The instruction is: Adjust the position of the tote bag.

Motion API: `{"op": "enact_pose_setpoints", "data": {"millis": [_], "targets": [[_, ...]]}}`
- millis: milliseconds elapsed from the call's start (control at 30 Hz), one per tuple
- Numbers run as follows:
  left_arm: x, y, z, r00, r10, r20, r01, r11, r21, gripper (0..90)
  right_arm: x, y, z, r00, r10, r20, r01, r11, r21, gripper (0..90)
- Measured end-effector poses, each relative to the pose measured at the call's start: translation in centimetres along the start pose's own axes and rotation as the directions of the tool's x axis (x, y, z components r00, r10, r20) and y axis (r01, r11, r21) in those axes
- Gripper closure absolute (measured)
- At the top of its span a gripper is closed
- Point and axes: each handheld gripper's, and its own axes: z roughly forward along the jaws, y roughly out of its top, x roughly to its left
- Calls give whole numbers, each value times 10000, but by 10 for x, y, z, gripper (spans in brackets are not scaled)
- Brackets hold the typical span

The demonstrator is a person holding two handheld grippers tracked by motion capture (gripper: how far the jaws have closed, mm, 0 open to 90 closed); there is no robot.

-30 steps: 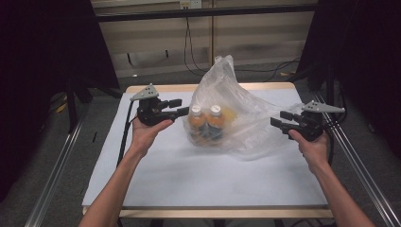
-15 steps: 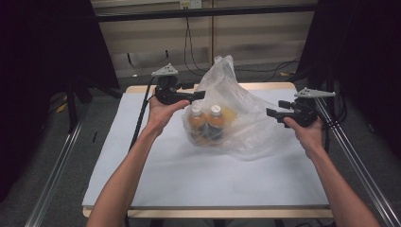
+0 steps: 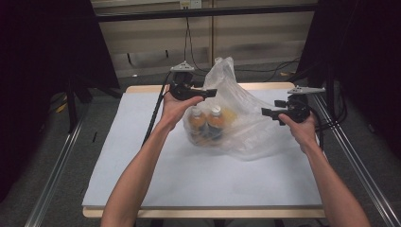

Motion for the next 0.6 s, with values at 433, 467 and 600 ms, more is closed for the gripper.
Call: {"op": "enact_pose_setpoints", "data": {"millis": [433,467,600], "targets": [[-1,-2,-17,9977,241,640,-245,9997,52,900,10,-4,12,9972,-100,-745,129,9992,380,732],[0,-2,-20,9979,274,579,-277,9996,33,900,10,-4,12,9969,-124,-777,153,9992,363,771],[3,-6,-28,9985,191,521,-186,9998,-98,900,11,-2,11,9958,-68,-915,91,9997,241,895]]}}
